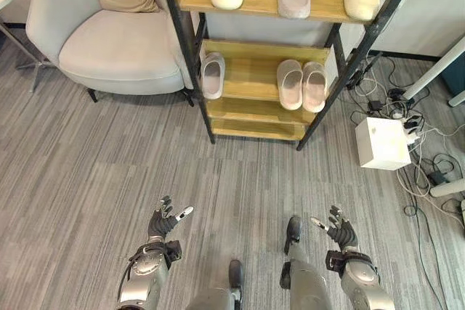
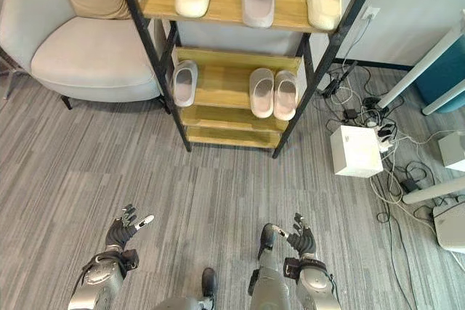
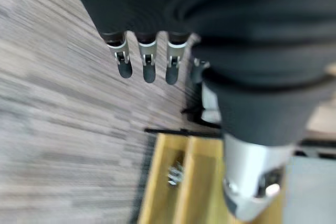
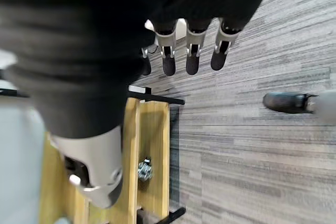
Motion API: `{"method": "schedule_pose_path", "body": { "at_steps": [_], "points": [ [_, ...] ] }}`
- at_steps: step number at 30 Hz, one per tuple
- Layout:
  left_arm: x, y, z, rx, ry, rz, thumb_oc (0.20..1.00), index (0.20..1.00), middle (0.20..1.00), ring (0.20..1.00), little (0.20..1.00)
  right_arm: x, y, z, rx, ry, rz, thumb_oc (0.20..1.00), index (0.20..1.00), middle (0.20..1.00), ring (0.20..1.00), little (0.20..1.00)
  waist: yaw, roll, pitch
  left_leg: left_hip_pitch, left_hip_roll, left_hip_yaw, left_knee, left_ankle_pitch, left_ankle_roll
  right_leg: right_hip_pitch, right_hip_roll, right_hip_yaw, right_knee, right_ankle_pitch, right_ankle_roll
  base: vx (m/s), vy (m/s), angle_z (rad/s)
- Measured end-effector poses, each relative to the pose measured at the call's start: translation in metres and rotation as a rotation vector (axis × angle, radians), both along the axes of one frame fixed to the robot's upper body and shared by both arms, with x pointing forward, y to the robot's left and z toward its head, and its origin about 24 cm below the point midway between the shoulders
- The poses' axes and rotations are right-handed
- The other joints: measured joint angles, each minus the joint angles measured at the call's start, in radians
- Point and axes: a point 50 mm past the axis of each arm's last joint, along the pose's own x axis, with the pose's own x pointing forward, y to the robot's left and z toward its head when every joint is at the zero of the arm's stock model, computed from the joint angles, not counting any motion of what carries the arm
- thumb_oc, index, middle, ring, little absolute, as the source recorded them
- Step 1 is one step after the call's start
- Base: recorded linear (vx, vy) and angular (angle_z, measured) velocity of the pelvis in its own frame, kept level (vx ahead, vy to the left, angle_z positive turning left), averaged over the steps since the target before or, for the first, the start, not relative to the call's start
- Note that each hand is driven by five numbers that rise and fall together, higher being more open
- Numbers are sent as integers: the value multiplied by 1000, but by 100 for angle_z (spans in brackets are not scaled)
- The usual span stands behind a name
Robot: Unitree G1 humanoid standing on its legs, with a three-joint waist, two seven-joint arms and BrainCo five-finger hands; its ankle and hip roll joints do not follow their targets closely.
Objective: Arrange the slippers neatly on the shoe rack.
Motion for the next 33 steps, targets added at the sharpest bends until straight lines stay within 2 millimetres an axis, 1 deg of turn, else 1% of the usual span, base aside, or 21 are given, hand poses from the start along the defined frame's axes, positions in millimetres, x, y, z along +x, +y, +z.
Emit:
{"method": "schedule_pose_path", "body": {
  "at_steps": [1,2,5,6,7,8,10,11,13,14,16,18,20,23,25,27,29,30,31,32,33],
  "points": [
    [-1,-2,-1,-14,-1,8,1000,1000,1000,1000,1000,-4,-1,-4,1,19,-9,1000,1000,1000,1000,1000,-11,-7,-5,30,8,-22,0,-22,-27,23,3,2,55,-19,-8,252,-271,58],
    [-2,-8,-3,-25,8,-6,1000,1000,1000,1000,1000,-7,-6,-5,-9,32,-16,1000,1000,1000,1000,1000,-11,20,-3,39,48,-26,48,-45,-28,47,38,-5,79,-40,-84,202,-259,46],
    [-9,-11,-7,-34,24,-32,1000,1000,1000,1000,1000,-2,-10,2,-20,-2,-3,1000,1000,1000,1000,1000,24,-6,-11,-147,86,8,505,-55,-49,107,82,2,66,-83,-154,162,-216,-17],
    [-12,-11,-9,-37,32,-26,1000,1000,1000,1000,1000,5,-16,8,-44,-27,7,1000,1000,1000,1000,1000,41,0,-12,-228,107,-28,671,-43,-64,129,105,10,58,-102,-182,186,-135,-31],
    [-10,-11,-8,-36,31,-29,1000,1000,1000,1000,1000,10,-18,11,-51,-41,5,1000,1000,1000,1000,1000,44,-4,-10,-293,113,-55,747,-54,-75,141,112,3,50,-119,-198,222,-53,-5],
    [-3,-11,-4,-33,8,-32,1000,1000,1000,1000,1000,14,-23,14,-53,-56,-20,1000,1000,1000,1000,1000,44,-15,-3,-360,120,-53,747,-58,-76,160,116,-8,36,-129,-204,246,11,21],
    [3,-10,2,-28,-16,-30,1000,1000,1000,1000,1000,20,-23,18,-51,-77,-29,1000,1000,1000,1000,1000,50,-32,10,-391,163,-3,501,-55,-77,213,139,-19,-6,-135,-208,287,118,8],
    [4,-10,2,-27,-16,-34,1000,1000,1000,1000,1000,23,-21,19,-48,-87,-27,1000,1000,1000,1000,1000,50,-24,14,-390,197,32,235,-5,-89,255,167,-25,-10,-157,-176,252,124,-10],
    [9,-12,5,-25,-29,-38,1000,1000,1000,1000,1000,20,-23,16,-62,-67,-32,1000,1000,1000,1000,1000,54,-3,35,-413,255,55,14,123,-115,310,206,-32,-11,-189,-155,325,184,-40],
    [8,-12,3,-24,-19,-37,1000,1000,1000,1000,1000,17,-24,14,-69,-56,-43,1000,1000,1000,1000,1000,51,2,33,-420,261,86,17,135,-118,338,204,-41,-11,-233,-158,420,295,-44],
    [4,-13,-1,-28,-3,-31,1000,1000,1000,1000,1000,9,-31,9,-88,-19,-47,1000,1000,1000,1000,1000,44,25,30,-409,268,105,24,156,-92,371,210,-36,-11,-249,-163,316,266,-38],
    [-5,-11,-8,-30,38,-19,1000,1000,1000,1000,1000,-3,-32,5,-98,10,-44,1000,1000,1000,1000,1000,48,22,10,-326,207,127,144,170,-62,425,156,10,-2,-290,-106,196,229,-51],
    [-2,-5,-3,-4,20,-26,1000,1000,1000,1000,1000,-7,-18,2,-50,11,-34,1000,1000,1000,1000,1000,28,-8,-7,-267,137,134,56,218,-4,380,79,3,123,-302,-79,173,261,9],
    [4,-2,1,12,4,-35,1000,1000,1000,1000,1000,-5,-4,0,-15,5,-1,1000,1000,1000,1000,1000,51,-17,-16,-227,101,133,20,195,36,326,32,26,162,-352,-21,75,160,7],
    [5,1,3,23,4,-37,1000,1000,1000,1000,1000,-4,-2,0,-6,4,4,1000,1000,1000,1000,1000,51,-19,-17,-211,82,130,14,180,56,284,1,28,205,-349,-6,-5,126,20],
    [3,4,2,36,12,-40,1000,1000,1000,1000,1000,-4,-2,-2,-5,15,9,1000,1000,1000,1000,1000,53,-15,-15,-194,71,129,12,172,66,172,-33,42,391,-308,50,-10,68,9],
    [3,4,2,35,14,-40,1000,1000,1000,1000,1000,-3,-1,-2,-4,19,12,1000,1000,1000,1000,1000,48,5,-6,-186,73,120,12,160,83,78,-39,82,518,-320,54,68,-40,11],
    [3,3,2,33,15,-43,1000,1000,1000,1000,1000,-1,0,-1,-4,16,16,1000,1000,1000,1000,1000,48,17,-4,-182,75,111,6,157,79,51,-42,87,511,-327,58,101,-118,17],
    [2,1,2,29,14,-44,1000,1000,1000,1000,1000,0,1,-1,-3,15,21,1000,1000,1000,1000,1000,50,24,-6,-175,75,110,-4,168,63,54,-59,61,390,-319,51,108,-117,17],
    [0,3,1,31,17,-44,1000,1000,1000,1000,1000,2,3,0,-2,10,30,1000,1000,1000,1000,1000,50,26,-6,-178,72,101,-4,166,39,78,-70,20,187,-270,43,100,-103,18],
    [0,3,1,33,17,-43,1000,1000,1000,1000,1000,3,4,0,-1,7,36,1000,1000,1000,1000,1000,51,25,-7,-178,71,93,-4,160,25,101,-72,10,67,-230,37,104,-97,29]
  ]
}}
